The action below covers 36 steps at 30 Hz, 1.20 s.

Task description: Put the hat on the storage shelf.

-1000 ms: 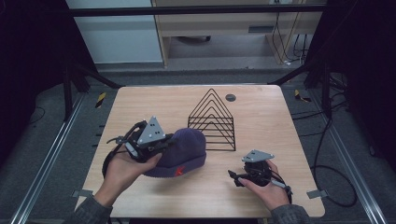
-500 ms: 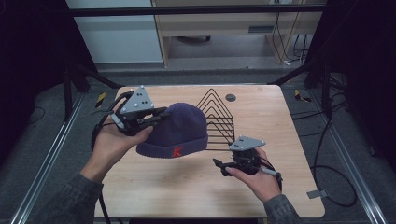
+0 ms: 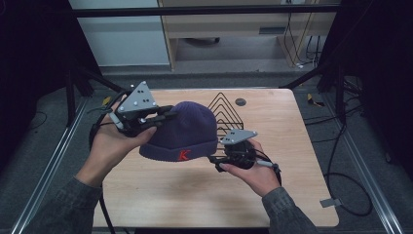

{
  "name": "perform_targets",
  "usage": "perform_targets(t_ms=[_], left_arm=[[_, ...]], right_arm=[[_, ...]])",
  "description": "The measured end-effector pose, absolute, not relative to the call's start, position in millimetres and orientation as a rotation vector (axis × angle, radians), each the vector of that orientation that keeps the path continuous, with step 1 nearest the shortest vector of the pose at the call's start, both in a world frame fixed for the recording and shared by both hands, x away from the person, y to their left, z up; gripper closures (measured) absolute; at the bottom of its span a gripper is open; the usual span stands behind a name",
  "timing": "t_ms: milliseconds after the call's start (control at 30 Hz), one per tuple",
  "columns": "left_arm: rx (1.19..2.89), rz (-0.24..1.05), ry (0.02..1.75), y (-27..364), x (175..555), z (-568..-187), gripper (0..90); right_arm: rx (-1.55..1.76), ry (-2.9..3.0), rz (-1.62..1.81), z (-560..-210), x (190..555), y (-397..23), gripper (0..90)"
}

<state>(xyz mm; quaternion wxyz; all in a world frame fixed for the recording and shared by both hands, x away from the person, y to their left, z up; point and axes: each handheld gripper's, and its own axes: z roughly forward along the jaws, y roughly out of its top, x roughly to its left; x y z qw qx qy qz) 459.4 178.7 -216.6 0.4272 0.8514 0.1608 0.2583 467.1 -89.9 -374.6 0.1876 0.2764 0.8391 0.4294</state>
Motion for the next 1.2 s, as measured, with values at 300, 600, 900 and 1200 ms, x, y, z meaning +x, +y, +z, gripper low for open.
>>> perform_targets(t_ms=[300,600,900,1200], left_arm=[[2.093,0.632,0.428,172.6,472.5,-215.1,81.1],[1.996,0.65,0.466,155.7,495.9,-189.9,80.7],[1.983,0.659,0.495,132.9,525.8,-176.5,80.6],[1.993,0.675,0.5,110.5,546.4,-184.8,80.7]], right_arm=[[0.733,2.399,1.259,-365.6,475.7,-92.4,64.3],[0.742,2.329,1.234,-320.7,481.0,-125.3,67.3],[0.801,2.28,1.191,-293.3,507.4,-152.8,68.3],[0.908,2.246,1.159,-298.4,530.8,-167.1,68.3]])
